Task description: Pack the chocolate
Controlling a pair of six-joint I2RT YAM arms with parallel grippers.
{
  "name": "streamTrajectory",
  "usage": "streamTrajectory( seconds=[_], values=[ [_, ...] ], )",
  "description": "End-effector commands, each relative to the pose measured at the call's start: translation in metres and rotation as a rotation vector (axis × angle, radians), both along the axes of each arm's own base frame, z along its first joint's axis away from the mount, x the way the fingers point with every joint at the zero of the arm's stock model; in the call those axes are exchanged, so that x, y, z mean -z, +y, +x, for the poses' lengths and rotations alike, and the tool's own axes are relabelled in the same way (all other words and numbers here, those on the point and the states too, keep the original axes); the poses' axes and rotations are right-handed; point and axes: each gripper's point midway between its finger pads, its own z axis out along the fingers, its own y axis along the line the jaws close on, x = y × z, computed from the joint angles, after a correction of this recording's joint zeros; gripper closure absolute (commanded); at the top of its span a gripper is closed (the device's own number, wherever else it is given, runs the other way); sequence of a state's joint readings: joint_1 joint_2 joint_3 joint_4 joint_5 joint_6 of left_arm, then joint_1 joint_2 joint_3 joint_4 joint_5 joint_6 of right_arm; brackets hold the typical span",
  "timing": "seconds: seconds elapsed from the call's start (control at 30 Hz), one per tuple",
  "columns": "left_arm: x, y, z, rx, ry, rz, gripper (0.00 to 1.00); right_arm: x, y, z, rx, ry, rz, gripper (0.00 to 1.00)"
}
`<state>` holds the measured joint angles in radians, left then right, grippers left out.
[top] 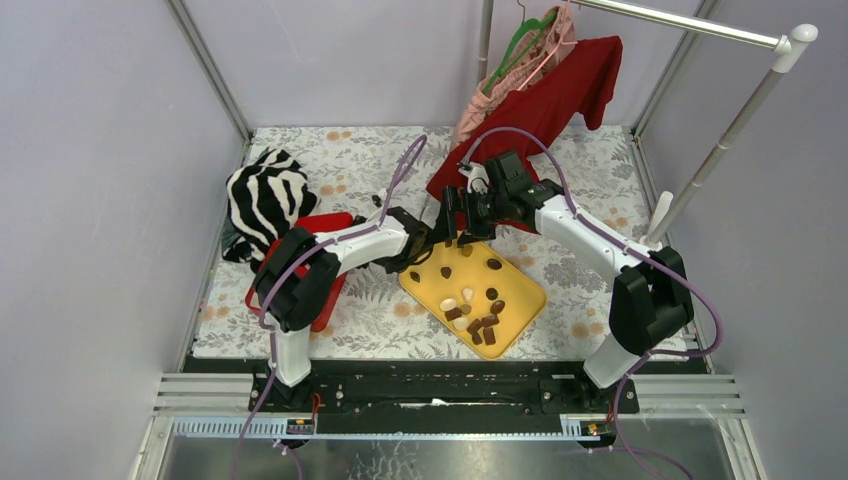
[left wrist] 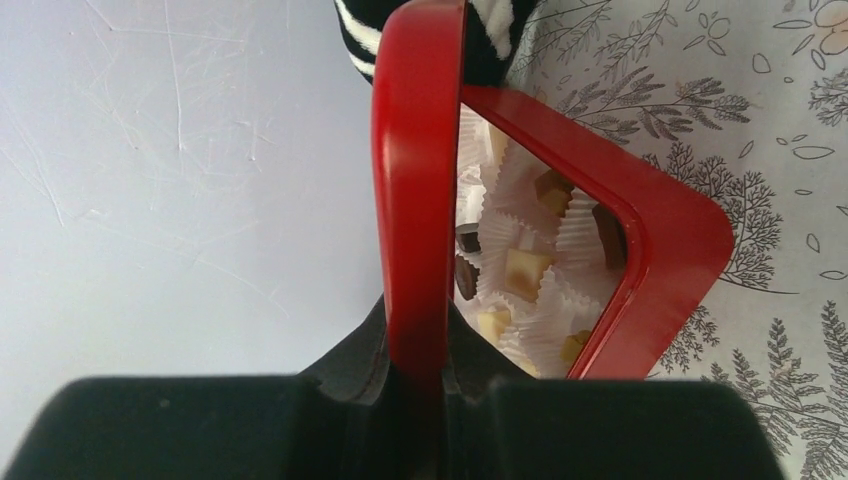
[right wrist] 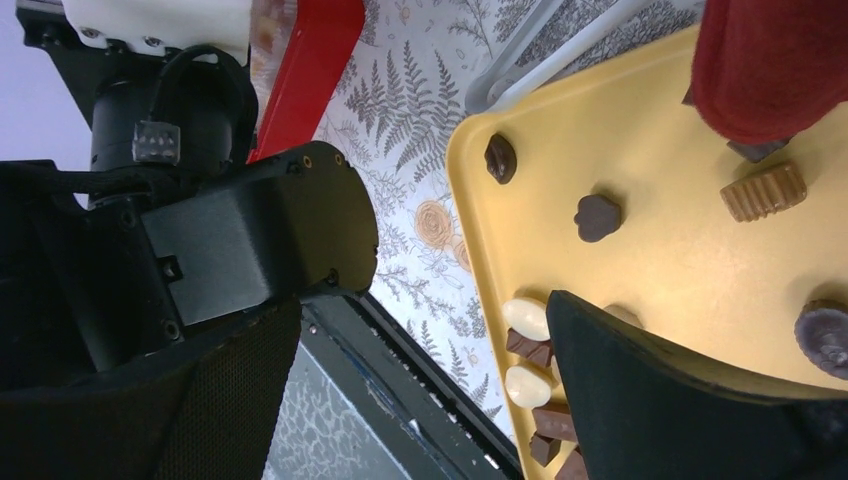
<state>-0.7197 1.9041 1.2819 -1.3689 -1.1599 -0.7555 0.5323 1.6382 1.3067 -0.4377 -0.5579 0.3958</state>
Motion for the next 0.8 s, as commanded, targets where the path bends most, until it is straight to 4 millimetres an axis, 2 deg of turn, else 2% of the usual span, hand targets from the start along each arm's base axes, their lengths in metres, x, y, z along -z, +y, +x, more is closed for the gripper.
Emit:
streamTrajectory(
  seconds=[0.0,0.2,0.53,0.67,0.77],
  values=[
    [0.003,-0.023,0.003,-0.012,-0.065,-0.106,1.0,-0.014,0.0,0.002,0.002,-0.061,0.018,0.0],
    [0.007,-0.043,0.011,0.013,-0.107,-0.148,1.0,-0.014,0.0,0.001,0.004,-0.06,0.018,0.0],
    [-0.001,-0.086,0.048,0.076,-0.179,-0.163,1.0,-0.015,-0.001,0.0,0.008,-0.06,0.016,0.0],
    [-0.007,-0.095,0.057,0.084,-0.21,-0.191,1.0,-0.014,-0.003,-0.001,0.011,-0.061,0.011,0.0],
    [-0.022,-0.093,0.057,0.082,-0.237,-0.197,1.0,-0.013,-0.003,-0.001,0.009,-0.057,0.008,0.0]
  ],
)
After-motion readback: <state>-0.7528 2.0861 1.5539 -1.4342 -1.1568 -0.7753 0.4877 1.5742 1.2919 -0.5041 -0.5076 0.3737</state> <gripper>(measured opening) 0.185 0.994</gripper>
